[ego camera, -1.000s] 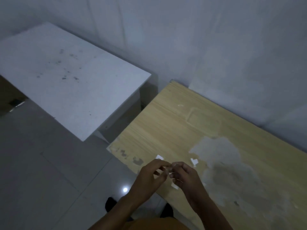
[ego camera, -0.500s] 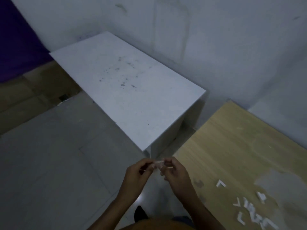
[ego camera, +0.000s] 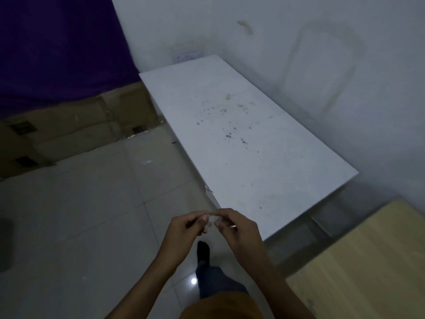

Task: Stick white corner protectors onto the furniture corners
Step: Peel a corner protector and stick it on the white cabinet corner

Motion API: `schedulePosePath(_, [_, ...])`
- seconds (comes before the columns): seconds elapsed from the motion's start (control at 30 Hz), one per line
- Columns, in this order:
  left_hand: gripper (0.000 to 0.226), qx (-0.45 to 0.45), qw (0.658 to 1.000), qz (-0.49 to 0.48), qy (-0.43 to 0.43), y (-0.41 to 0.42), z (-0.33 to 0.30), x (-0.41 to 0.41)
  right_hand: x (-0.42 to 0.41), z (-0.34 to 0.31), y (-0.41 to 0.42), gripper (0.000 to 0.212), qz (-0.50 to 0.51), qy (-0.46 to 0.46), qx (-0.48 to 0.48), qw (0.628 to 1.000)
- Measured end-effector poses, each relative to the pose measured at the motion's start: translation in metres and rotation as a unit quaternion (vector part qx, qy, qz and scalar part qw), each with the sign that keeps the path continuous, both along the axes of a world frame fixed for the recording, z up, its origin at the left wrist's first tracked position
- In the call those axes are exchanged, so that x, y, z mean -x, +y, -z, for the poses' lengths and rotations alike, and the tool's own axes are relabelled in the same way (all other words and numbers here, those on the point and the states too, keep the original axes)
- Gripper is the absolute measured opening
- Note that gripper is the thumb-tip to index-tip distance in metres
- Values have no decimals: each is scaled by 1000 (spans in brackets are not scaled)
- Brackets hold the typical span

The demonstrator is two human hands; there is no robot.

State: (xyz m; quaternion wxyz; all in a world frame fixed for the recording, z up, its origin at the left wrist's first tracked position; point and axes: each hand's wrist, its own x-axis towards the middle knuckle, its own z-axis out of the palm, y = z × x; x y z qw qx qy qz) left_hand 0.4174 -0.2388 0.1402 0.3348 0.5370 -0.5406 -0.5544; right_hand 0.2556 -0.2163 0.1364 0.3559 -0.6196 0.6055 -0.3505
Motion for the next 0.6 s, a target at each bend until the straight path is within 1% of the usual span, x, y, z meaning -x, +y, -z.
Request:
schedulePosePath(0.17, [23, -1, 1000, -13, -12, -73, 0, -21, -19, 5, -77, 24, -16, 31, 21, 999])
schedulePosePath(0.23, [24, -1, 1000, -15, -11, -109, -3, -27, -24, 7, -115, 25, -19, 52, 41, 998])
schedulePosePath(0.3, [24, -7, 1000, -18, -15, -150, -7, -33, -29, 7, -157, 26, -28, 67, 41, 997])
schedulePosePath(0.37, [24, -5, 1000, -18, -22, -190, -12, -39, -33, 6, -199, 25, -36, 71, 47, 996])
schedulePosePath(0.47, [22, 2, 999, -25, -37, -249, -16, -50, -40, 3, -260, 23, -60, 78, 81, 992])
schedulePosePath(0.6, [23, 18, 997, -21, -72, -312, -15, -69, -51, 2, -332, 19, -89, 89, 94, 988])
